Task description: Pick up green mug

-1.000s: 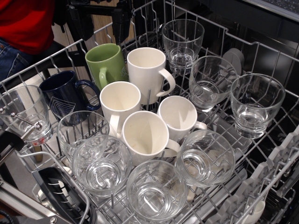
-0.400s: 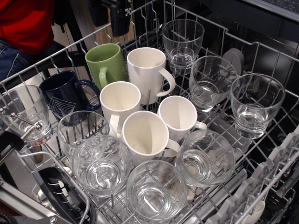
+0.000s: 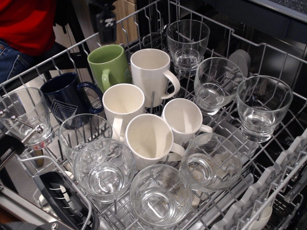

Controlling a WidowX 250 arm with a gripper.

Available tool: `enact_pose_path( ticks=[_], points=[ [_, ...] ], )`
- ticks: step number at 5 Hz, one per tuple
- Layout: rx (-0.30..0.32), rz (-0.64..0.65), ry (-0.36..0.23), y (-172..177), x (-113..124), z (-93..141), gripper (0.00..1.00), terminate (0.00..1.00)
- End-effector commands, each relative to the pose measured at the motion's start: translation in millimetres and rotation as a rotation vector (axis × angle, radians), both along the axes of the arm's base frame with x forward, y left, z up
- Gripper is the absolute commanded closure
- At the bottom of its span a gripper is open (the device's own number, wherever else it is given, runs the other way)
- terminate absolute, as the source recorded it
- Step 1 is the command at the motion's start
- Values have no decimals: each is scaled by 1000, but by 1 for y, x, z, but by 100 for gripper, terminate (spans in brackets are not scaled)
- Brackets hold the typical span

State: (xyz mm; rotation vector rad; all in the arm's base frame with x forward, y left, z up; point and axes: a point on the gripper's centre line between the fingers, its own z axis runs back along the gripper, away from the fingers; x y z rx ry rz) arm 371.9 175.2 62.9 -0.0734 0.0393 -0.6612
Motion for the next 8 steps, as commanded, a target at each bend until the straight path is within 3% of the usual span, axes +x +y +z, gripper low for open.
enact_pose_path(
  ticks=[1,2,4,6,7,8],
  points=[
    [27,2,-166,28,34,-1,0,0],
    [10,34,-265,37,49,-16,0,0],
    [81,44,-236,35,58,-54,0,0],
    [114,112,-298,27,61,-92,0,0],
    [128,139,-291,36,71,-104,0,0],
    [130,194,-281,43,81,-113,100,0]
  ],
)
